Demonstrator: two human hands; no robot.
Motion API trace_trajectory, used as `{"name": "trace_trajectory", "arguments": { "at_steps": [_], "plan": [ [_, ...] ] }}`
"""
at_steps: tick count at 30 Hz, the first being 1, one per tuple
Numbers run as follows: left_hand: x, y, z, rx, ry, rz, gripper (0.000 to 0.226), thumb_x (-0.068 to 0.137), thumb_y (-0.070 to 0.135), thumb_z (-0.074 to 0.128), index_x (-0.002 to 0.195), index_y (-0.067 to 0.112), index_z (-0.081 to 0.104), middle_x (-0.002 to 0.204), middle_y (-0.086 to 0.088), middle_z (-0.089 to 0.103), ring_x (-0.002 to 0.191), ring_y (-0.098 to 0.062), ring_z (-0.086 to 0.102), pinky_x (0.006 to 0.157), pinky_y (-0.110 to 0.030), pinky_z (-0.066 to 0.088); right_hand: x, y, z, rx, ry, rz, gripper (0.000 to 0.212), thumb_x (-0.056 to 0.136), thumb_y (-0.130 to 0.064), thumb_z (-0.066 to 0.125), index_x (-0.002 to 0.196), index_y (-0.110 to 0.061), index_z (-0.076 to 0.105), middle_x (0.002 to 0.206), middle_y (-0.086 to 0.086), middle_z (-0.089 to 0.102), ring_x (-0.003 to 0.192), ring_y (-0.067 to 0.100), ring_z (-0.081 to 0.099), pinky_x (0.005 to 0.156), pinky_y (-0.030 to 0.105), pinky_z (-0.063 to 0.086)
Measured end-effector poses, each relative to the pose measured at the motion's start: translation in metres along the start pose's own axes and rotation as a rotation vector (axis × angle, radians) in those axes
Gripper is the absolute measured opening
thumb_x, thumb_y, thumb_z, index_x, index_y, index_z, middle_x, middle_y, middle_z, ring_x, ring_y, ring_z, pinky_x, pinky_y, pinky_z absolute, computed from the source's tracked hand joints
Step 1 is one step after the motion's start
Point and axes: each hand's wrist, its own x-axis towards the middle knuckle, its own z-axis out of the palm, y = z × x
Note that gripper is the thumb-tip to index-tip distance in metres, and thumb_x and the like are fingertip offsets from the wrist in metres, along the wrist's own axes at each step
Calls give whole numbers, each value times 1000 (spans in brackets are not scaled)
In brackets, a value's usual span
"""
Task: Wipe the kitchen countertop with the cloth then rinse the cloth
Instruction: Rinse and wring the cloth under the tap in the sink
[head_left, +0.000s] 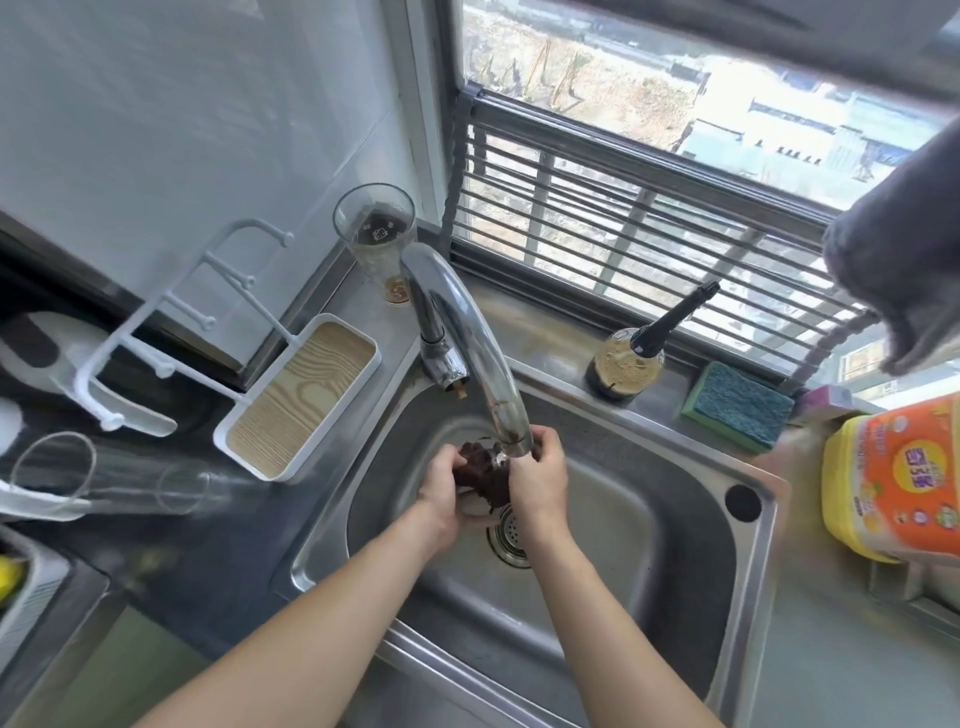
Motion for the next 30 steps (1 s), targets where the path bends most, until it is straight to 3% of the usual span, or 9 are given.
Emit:
{"name": "trace_trajectory", "arguments": {
  "at_steps": [1, 4, 8, 12, 15, 17, 19, 23, 30],
  "plan": [
    [0, 1, -1, 2, -31, -27, 34, 91, 37, 44, 100, 12, 64, 95, -17, 68, 85, -34, 65, 74, -58, 60, -1, 4, 0, 15, 6, -23, 6, 90, -25, 60, 93, -29, 62, 93, -4, 71, 95, 20, 67, 85, 38, 53],
    [-4, 3, 7, 119, -64, 10, 41, 80, 56, 60, 97, 19, 68, 94, -12, 71, 74, -26, 66, 57, -31, 54, -5, 14, 1, -42, 16, -1, 12, 95, -36, 56, 102, -28, 61, 106, 3, 71, 106, 29, 64, 90, 39, 49],
    [3, -3, 13, 69, -57, 134, 50, 56, 42, 68, 101, 22, 65, 99, -11, 66, 85, -24, 62, 61, -28, 47, -8, 16, 3, -190, 4, 263, 48, 99, -48, 49, 125, -8, 59, 121, 19, 66, 117, 38, 60, 86, 35, 40],
    [-2, 2, 3, 157, -103, 55, 32, 80, 30, 58, 108, 17, 64, 102, -15, 68, 87, -25, 65, 62, -34, 58, -3, 12, -2, -6, 136, -7, 14, 93, -27, 65, 103, -20, 58, 93, 0, 68, 96, 28, 65, 75, 32, 41],
    [-12, 11, -3, 262, -223, -138, 40, 99, 43, 41, 94, 17, 72, 89, -11, 73, 77, -26, 71, 58, -36, 60, -8, 13, -5, -62, 53, -207, 15, 90, -20, 64, 99, -27, 55, 89, -5, 67, 88, 17, 64, 76, 28, 47],
    [-9, 15, 1, 357, -180, -58, 41, 99, 48, 47, 82, 20, 70, 75, -2, 71, 61, -17, 66, 54, -25, 52, -13, 17, -4, -141, 25, -304, 12, 85, -23, 60, 96, -26, 55, 87, -4, 65, 84, 17, 60, 75, 29, 46],
    [3, 13, 4, 324, -34, 146, 20, 96, 37, 60, 89, 19, 67, 82, -4, 71, 68, -19, 65, 57, -24, 50, -23, 22, 1, -215, -7, -339, 11, 89, -30, 58, 97, -22, 57, 91, -2, 60, 84, 16, 55, 74, 27, 39],
    [0, 10, 10, 113, 96, 215, 6, 98, 14, 62, 103, 12, 62, 82, -3, 68, 68, -13, 63, 50, -12, 48, -44, 23, 23, -366, -10, -291, 30, 100, -40, 49, 112, -14, 58, 105, 4, 55, 88, 20, 52, 77, 34, 42],
    [-14, -11, 9, 332, -138, 322, 24, 101, 22, 58, 92, 0, 63, 62, 0, 55, 58, -14, 49, 44, -17, 38, 23, 22, 13, -232, 196, 79, 17, 95, -31, 64, 94, -16, 56, 102, 18, 72, 99, 40, 65, 72, 34, 40]
  ]
}}
